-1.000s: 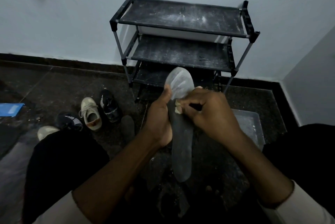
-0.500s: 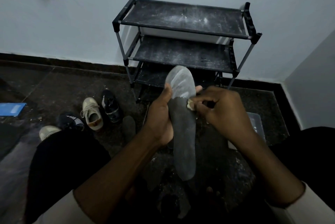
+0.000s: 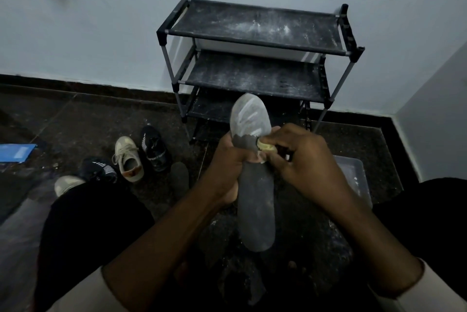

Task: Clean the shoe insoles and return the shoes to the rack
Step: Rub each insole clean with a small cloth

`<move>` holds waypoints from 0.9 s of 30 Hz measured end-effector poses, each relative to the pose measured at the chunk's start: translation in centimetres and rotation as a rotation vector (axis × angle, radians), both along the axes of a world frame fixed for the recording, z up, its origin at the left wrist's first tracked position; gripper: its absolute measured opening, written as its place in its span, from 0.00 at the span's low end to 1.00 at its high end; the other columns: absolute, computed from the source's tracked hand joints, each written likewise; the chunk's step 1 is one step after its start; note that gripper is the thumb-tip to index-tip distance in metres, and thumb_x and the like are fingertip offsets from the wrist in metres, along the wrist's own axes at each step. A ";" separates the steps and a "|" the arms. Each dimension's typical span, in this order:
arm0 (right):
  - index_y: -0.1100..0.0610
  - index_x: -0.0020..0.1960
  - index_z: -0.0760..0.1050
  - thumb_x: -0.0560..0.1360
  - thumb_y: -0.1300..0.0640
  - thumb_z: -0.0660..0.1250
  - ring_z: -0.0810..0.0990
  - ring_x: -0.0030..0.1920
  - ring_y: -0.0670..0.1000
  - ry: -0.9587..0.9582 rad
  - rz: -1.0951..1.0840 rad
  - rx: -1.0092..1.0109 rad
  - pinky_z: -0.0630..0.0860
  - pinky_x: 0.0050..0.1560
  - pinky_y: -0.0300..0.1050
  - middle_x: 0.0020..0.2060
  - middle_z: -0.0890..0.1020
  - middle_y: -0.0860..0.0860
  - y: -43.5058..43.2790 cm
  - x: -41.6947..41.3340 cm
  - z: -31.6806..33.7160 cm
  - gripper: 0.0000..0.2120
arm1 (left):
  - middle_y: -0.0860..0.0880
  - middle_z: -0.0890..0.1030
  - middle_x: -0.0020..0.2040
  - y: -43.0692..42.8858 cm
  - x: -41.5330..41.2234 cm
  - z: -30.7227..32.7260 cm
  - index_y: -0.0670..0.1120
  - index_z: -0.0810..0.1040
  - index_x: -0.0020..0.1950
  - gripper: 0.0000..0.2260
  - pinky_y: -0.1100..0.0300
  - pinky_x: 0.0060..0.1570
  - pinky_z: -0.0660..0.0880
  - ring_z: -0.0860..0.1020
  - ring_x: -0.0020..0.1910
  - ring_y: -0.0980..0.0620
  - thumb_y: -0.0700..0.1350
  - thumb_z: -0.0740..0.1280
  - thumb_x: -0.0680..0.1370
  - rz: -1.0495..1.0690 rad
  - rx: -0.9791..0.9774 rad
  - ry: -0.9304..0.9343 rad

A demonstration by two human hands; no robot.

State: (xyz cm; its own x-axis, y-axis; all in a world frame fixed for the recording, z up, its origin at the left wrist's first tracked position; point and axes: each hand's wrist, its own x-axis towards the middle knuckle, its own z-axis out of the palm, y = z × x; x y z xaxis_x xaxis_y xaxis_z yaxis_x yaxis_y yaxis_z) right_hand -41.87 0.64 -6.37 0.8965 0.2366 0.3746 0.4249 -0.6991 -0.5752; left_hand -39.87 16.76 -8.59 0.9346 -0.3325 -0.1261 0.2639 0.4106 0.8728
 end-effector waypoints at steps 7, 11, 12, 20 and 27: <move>0.58 0.56 0.85 0.73 0.63 0.76 0.84 0.46 0.51 -0.077 -0.128 0.009 0.82 0.49 0.51 0.47 0.84 0.53 -0.3 0.8 0.0 0.13 | 0.40 0.84 0.52 -0.3 0.3 -1.1 0.37 0.76 0.65 0.29 0.52 0.48 0.81 0.84 0.50 0.43 0.29 0.66 0.64 0.081 0.091 0.001; 0.57 0.56 0.85 0.73 0.63 0.75 0.84 0.49 0.52 -0.046 -0.108 -0.022 0.82 0.53 0.53 0.49 0.85 0.54 -0.4 0.4 -0.1 0.12 | 0.38 0.84 0.55 -0.1 0.5 -1.1 0.38 0.76 0.65 0.29 0.47 0.53 0.81 0.83 0.53 0.40 0.30 0.67 0.63 0.092 0.105 -0.007; 0.57 0.56 0.85 0.73 0.62 0.75 0.84 0.47 0.52 -0.067 -0.144 -0.017 0.82 0.51 0.54 0.48 0.85 0.54 -0.7 0.7 0.0 0.11 | 0.39 0.84 0.53 -0.2 0.4 -1.1 0.37 0.76 0.65 0.29 0.49 0.50 0.82 0.84 0.52 0.42 0.31 0.67 0.63 0.097 0.124 0.006; 0.58 0.55 0.86 0.73 0.62 0.76 0.84 0.46 0.50 -0.074 -0.140 -0.006 0.82 0.51 0.50 0.47 0.85 0.53 0.0 0.3 0.0 0.11 | 0.35 0.83 0.55 -0.3 0.5 -1.2 0.35 0.76 0.65 0.28 0.45 0.54 0.79 0.82 0.54 0.36 0.31 0.67 0.63 0.096 0.149 0.020; 0.58 0.55 0.85 0.74 0.61 0.76 0.83 0.45 0.47 -0.083 -0.181 0.040 0.80 0.50 0.44 0.47 0.85 0.52 0.2 1.2 0.4 0.11 | 0.40 0.84 0.49 -0.7 0.1 -1.2 0.38 0.78 0.61 0.25 0.52 0.46 0.80 0.83 0.48 0.43 0.32 0.66 0.64 0.072 0.167 0.013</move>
State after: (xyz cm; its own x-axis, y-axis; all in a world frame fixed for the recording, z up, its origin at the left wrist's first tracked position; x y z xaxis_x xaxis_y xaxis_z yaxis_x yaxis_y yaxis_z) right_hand -40.72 0.84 -5.99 0.8887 0.0578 0.4549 0.3416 -0.7454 -0.5725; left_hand -39.79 16.03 -9.77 0.9532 -0.2382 -0.1862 0.2507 0.2783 0.9272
